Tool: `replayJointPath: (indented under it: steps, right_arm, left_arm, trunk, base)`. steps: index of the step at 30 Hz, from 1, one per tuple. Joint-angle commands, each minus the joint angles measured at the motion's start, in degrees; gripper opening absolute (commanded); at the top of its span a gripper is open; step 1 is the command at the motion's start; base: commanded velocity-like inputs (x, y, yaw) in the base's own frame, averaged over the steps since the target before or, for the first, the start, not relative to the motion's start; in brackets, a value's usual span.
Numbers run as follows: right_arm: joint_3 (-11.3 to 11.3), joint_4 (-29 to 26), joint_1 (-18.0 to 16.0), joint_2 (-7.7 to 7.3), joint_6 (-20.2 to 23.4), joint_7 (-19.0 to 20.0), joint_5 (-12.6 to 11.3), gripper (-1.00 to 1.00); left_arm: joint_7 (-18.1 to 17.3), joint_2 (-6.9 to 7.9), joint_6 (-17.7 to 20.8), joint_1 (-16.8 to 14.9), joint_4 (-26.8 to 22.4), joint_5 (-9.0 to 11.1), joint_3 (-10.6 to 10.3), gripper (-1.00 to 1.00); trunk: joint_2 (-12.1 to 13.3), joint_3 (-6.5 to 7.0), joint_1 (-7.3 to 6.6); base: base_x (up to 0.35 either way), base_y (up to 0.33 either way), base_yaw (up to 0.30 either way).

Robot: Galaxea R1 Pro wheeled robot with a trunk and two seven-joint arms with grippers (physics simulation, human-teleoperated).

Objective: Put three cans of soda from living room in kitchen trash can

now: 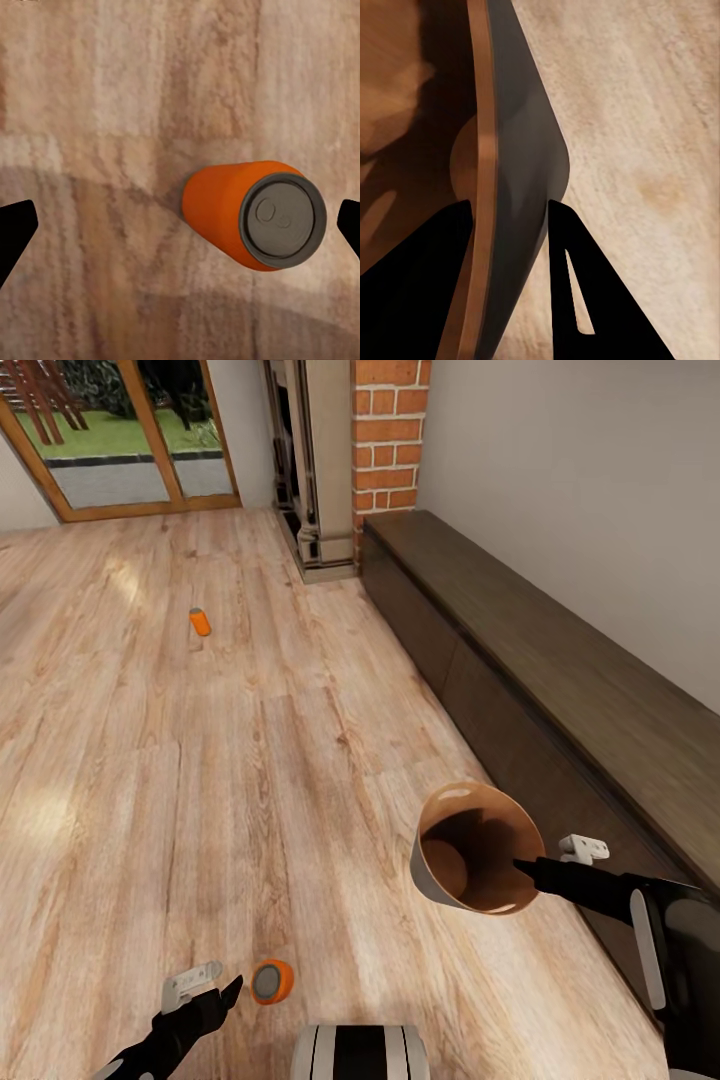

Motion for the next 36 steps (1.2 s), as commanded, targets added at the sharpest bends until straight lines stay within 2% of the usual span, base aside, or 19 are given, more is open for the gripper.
replayJointPath:
  steps: [1,30,36]
  right_arm:
    - [0.03,-0.03,-0.01,-0.01,0.44,0.14,-1.72,-1.0]
    - [0.2,-0.04,0.0,-0.23,0.44,0.27,-1.71,-1.0]
    - [0.19,-0.04,0.0,-0.17,0.44,0.26,-1.71,-1.0]
  left_arm:
    - [0.0,-0.02,0.0,0.0,0.0,-0.02,0.0,1.0]
    - [0.01,-0.25,0.4,0.0,-0.17,-0.01,0.03,1.0]
    - [0.06,-0.29,0.47,0.0,-0.19,0.01,-1.98,1.0]
  trunk:
    - [0.0,0.0,-0.01]
    - [0.0,0.0,-0.01]
    - [0.0,0.0,-0.01]
  base:
    - [0.0,0.0,0.0]
    - [0.0,0.0,0.0]
    - [0.0,0.0,0.0]
